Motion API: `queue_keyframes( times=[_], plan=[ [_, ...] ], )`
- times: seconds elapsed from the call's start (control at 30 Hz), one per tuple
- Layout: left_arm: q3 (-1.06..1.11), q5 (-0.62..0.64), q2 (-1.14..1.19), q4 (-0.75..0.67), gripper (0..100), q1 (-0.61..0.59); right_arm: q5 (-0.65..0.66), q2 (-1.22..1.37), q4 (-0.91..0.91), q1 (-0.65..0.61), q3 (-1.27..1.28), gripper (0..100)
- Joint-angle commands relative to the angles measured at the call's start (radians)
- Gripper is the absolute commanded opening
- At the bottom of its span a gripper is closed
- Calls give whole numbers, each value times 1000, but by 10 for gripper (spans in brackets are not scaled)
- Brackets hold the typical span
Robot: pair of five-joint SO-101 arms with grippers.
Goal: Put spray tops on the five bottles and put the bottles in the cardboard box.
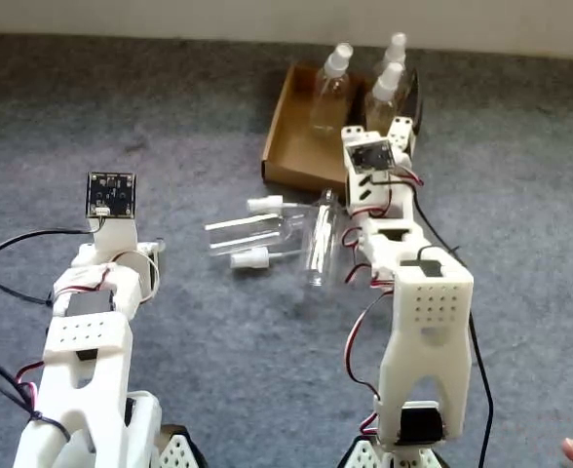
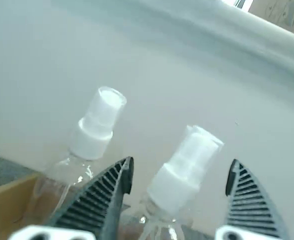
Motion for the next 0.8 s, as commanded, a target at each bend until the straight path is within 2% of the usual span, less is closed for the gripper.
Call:
queue_keyframes(
  times=[0.0, 0.37, 0.47, 0.63, 0.77],
  plan=[
    [-15, -8, -4, -15, 189, -12, -8, -90, 5, -10, -7, 260],
    [-13, -8, -4, -15, 189, -12, -5, -239, 10, -4, -4, 260],
    [-12, -8, -4, -17, 189, -12, -3, -335, 64, -5, 36, 260],
    [-7, -8, -4, -17, 190, -8, -40, -602, 288, -5, 128, 260],
    [-7, -8, -4, -18, 190, -8, -176, -877, 653, -4, 211, 260]
  ],
)
